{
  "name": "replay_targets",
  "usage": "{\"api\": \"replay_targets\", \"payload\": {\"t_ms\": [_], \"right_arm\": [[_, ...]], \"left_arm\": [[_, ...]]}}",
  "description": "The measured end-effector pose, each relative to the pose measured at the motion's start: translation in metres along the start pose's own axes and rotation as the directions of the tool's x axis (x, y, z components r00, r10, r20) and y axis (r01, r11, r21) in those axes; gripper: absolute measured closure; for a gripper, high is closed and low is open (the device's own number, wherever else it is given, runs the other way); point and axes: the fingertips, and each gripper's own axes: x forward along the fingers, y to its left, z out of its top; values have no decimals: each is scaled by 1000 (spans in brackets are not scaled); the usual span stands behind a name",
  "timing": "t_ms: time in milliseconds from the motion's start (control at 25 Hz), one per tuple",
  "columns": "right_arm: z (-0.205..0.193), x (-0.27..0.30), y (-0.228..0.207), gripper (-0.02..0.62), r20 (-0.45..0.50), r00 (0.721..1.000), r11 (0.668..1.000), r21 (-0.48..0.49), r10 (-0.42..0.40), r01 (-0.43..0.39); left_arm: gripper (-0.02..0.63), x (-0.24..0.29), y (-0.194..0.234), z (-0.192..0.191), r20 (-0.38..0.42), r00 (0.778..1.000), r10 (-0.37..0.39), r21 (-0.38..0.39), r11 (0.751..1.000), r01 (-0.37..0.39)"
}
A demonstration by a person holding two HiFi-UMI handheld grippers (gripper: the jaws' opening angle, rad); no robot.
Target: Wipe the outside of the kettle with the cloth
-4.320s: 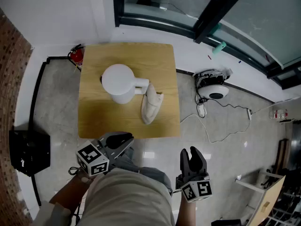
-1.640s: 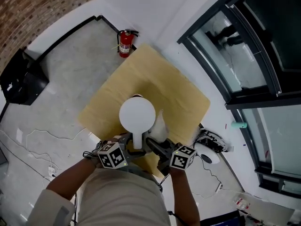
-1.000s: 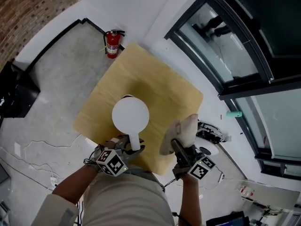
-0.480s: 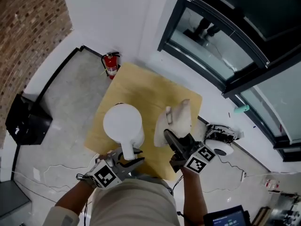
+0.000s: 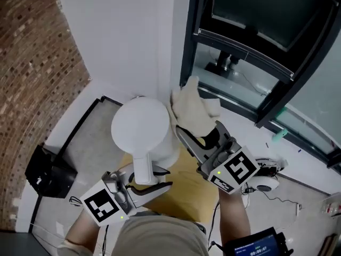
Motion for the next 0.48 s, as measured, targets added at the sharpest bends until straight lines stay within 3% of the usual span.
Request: {"api": "replay_targets", "payload": {"t_ms": [120,280,360,480], "right_arm": [[-23,-14,-2,474,-59,997,998,5,-55,56],[-63,-33,-3,474,-133,987,992,73,-94,104],[-42,-32,5,474,-91,994,996,66,-62,68],[36,-21,17,475,39,999,999,-31,14,-13]], "left_arm": [[520,6,6,23,35,999,15,42,999,-16],[520,10,6,26,59,998,19,16,1000,-20],[520,13,1,21,54,998,10,-1,1000,-10],[520,16,0,24,80,997,5,-55,999,-1]]}}
